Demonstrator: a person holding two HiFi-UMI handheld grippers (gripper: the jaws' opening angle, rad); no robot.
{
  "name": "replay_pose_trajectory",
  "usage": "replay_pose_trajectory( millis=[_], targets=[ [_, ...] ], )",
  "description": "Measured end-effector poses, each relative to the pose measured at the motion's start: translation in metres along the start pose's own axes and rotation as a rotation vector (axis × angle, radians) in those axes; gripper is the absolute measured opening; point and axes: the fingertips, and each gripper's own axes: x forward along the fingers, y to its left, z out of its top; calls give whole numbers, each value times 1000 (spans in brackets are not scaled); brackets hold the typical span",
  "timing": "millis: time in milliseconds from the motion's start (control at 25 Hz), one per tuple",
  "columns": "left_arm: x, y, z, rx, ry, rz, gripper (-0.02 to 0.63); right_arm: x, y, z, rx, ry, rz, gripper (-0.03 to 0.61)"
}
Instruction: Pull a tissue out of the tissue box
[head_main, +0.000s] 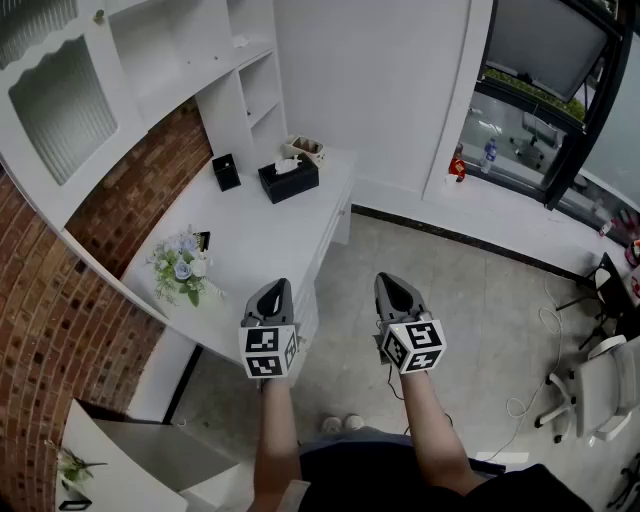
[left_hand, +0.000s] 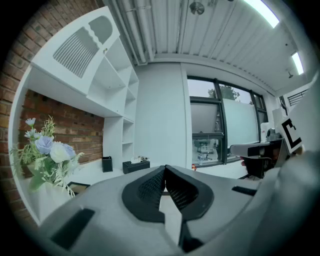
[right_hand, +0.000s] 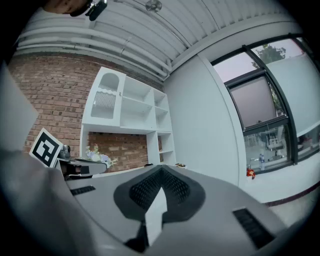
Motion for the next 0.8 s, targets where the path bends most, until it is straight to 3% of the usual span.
replay_pose_trajectory(
  millis=[800],
  targets=[
    [13, -13, -11, -11, 24, -46, 8, -4, -8, 0, 31, -6, -24, -3]
  ],
)
